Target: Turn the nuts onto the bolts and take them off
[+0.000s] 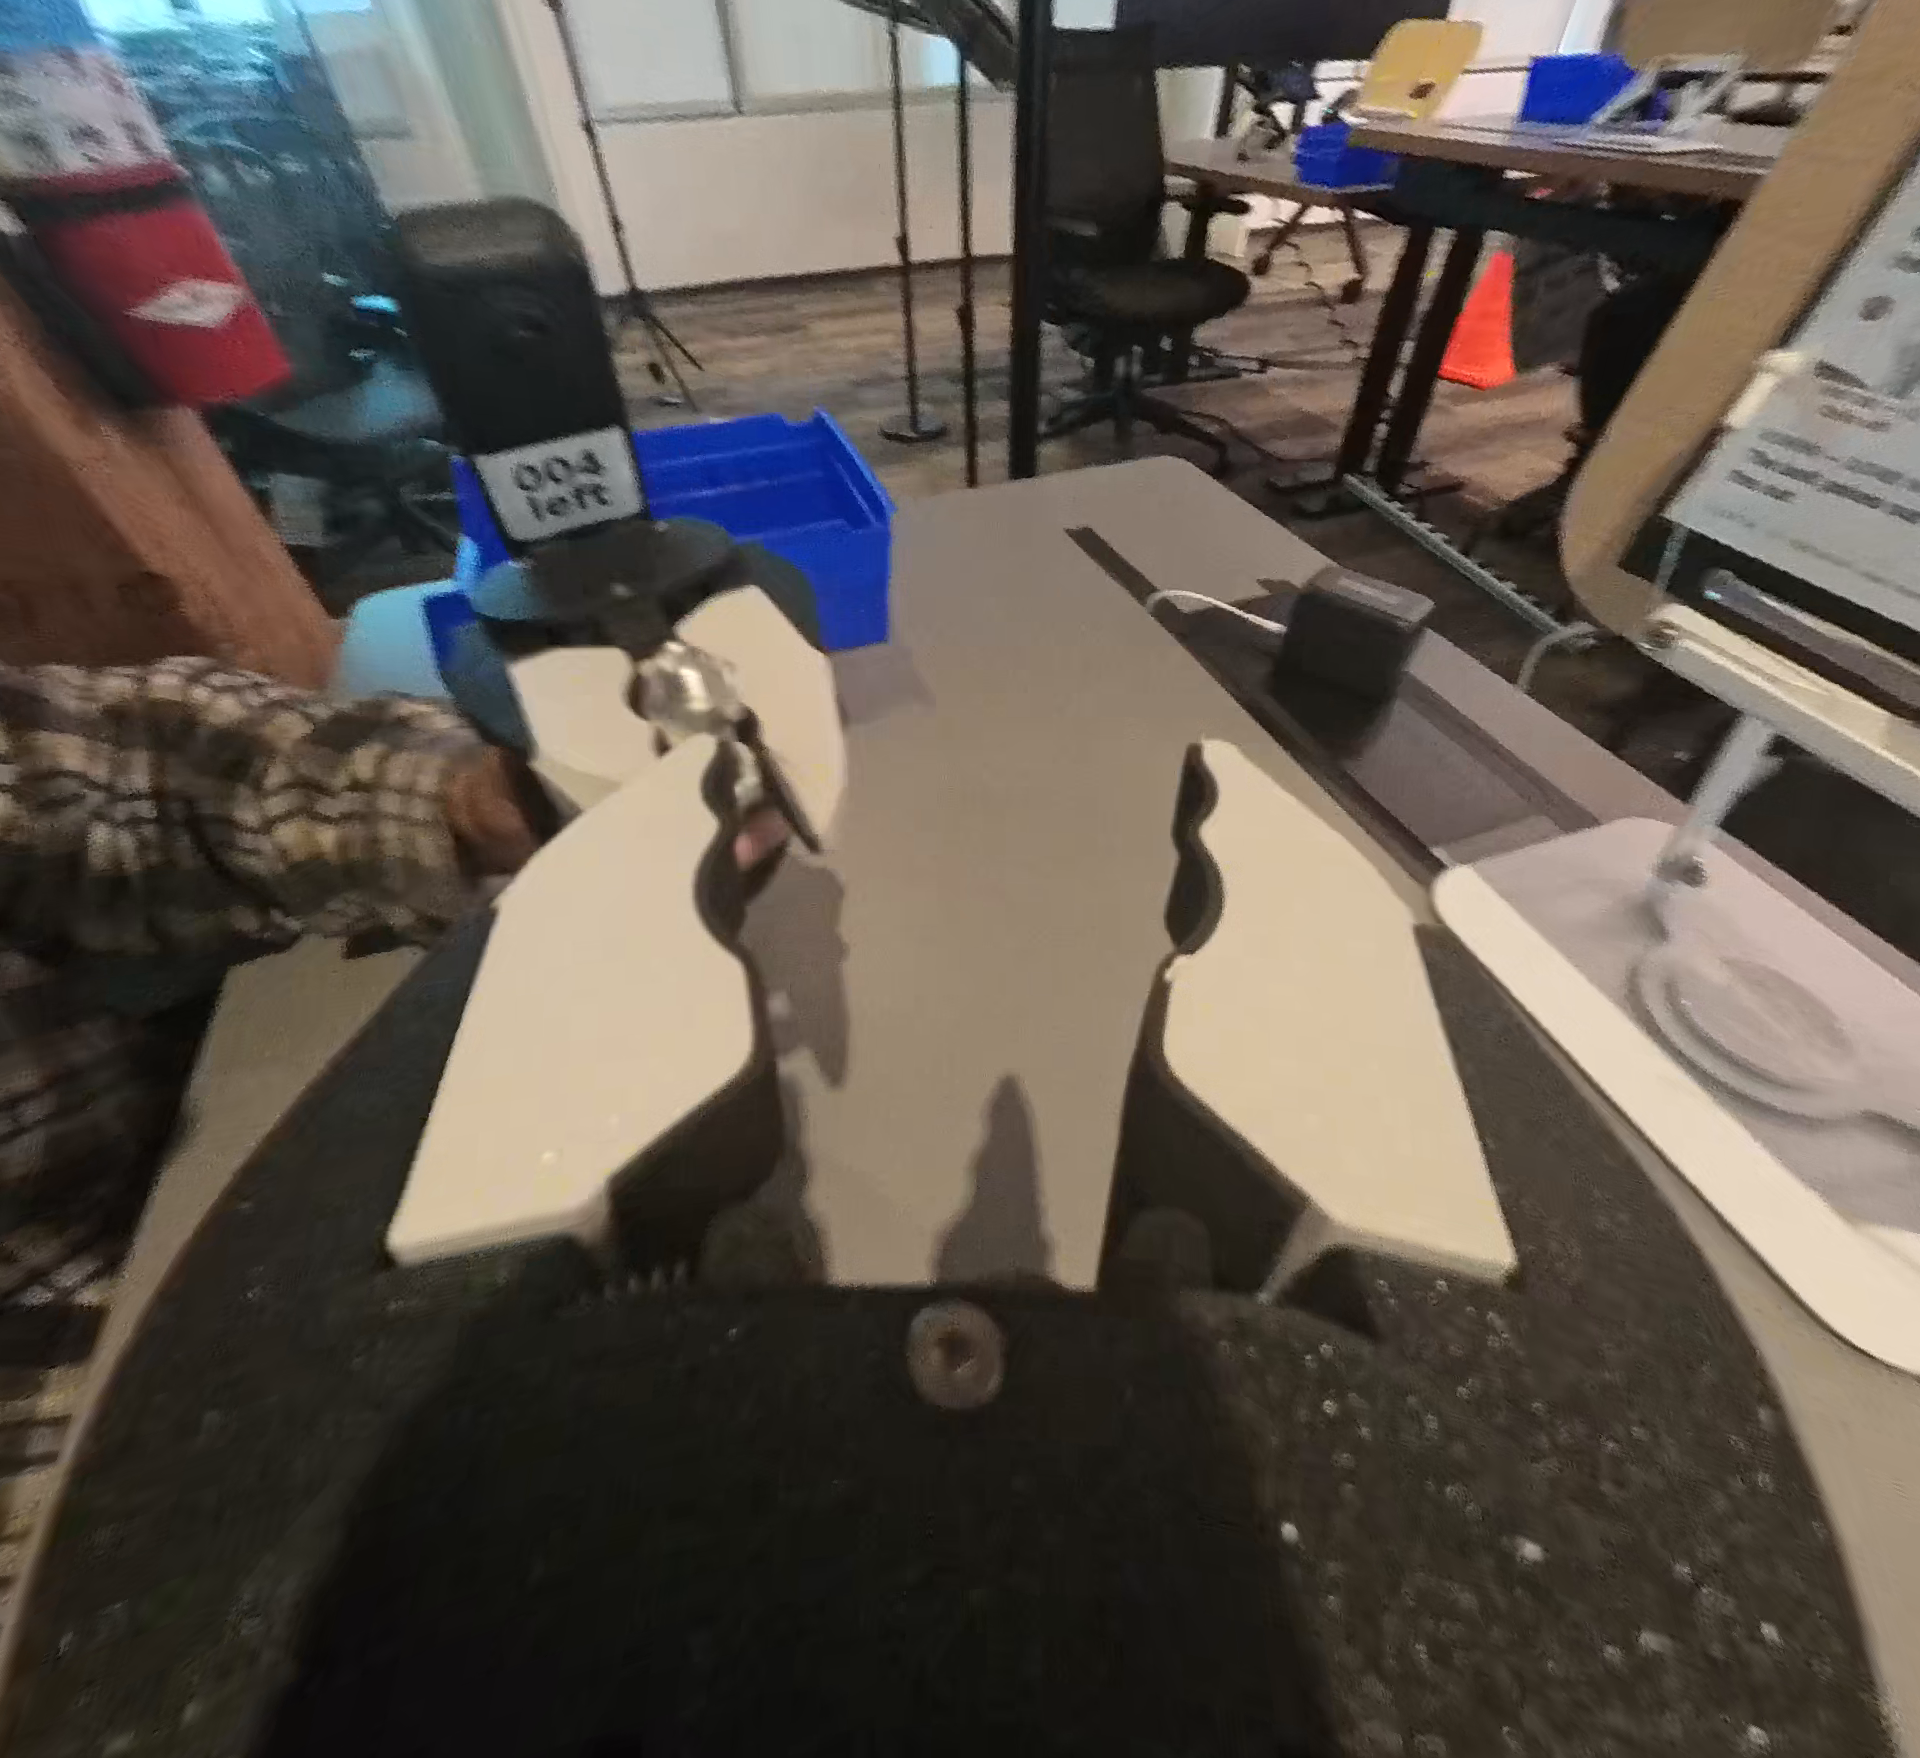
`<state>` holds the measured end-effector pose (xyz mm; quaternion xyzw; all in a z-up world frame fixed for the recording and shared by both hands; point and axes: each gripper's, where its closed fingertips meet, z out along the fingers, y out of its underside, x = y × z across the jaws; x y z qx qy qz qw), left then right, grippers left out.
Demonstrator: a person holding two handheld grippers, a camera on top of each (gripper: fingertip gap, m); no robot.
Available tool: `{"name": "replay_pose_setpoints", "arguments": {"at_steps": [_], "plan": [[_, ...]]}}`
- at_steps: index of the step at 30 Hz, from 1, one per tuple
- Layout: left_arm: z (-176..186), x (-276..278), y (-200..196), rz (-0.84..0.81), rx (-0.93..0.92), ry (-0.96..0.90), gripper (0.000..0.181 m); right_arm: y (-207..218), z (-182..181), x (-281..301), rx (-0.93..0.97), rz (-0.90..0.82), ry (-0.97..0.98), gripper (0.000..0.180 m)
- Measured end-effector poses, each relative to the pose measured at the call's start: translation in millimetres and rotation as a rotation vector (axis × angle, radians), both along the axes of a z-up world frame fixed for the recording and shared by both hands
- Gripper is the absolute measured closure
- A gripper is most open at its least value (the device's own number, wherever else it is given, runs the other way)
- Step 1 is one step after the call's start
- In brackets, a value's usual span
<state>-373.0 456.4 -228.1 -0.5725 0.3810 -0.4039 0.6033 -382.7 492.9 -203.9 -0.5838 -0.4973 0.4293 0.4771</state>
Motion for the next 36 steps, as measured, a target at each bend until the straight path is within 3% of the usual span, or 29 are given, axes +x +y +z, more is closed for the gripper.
{"name": "replay_pose_setpoints", "arguments": {"at_steps": [3, 6, 7, 8, 13, 16, 18, 23, 27, 32, 36], "plan": [[-1.7, 2.9, -0.4, -0.007, -0.001, 0.007, 0.166, -23.2, -1.4, -17.5, 0.027, 0.073, -0.022, 0.098], [-3.2, 2.5, -0.2, 0.005, -0.002, 0.016, 0.166, -8.3, -9.0, -12.6, 0.040, 0.006, -0.067, 0.093], [-3.0, 1.1, 0.6, 0.008, -0.003, 0.015, 0.166, -0.9, -8.1, -5.9, 0.021, -0.020, -0.060, 0.103], [-1.6, 0.2, 0.1, 0.002, -0.002, 0.007, 0.166, 2.8, -3.5, -0.8, 0.009, -0.029, -0.026, 0.102], [-2.2, 4.3, -1.6, -0.008, 0.003, 0.013, 0.166, -21.7, 0.7, -15.7, 0.017, 0.063, -0.011, 0.099], [-4.6, 3.2, 0.0, 0.007, -0.005, 0.020, 0.166, -7.1, -4.7, -8.2, 0.017, 0.014, -0.039, 0.095], [-2.0, 0.6, 0.4, 0.000, -0.011, -0.002, 0.166, -0.2, 0.3, -0.6, 0.004, -0.009, -0.002, 0.102], [-3.2, 3.4, -0.5, -0.010, -0.013, -0.006, 0.166, -20.3, 2.1, -15.1, 0.037, 0.066, -0.001, 0.100], [-1.4, 1.8, -1.1, -0.012, -0.018, -0.025, 0.166, 3.4, 1.1, -0.2, 0.023, -0.017, 0.010, 0.103], [-1.0, 4.8, -3.1, -0.029, -0.017, -0.043, 0.166, -22.1, 6.1, -15.2, 0.054, 0.072, 0.014, 0.102], [-1.9, 4.7, -4.1, -0.041, -0.026, -0.056, 0.166, -1.5, 8.4, 0.3, 0.056, -0.010, 0.020, 0.107]]}}
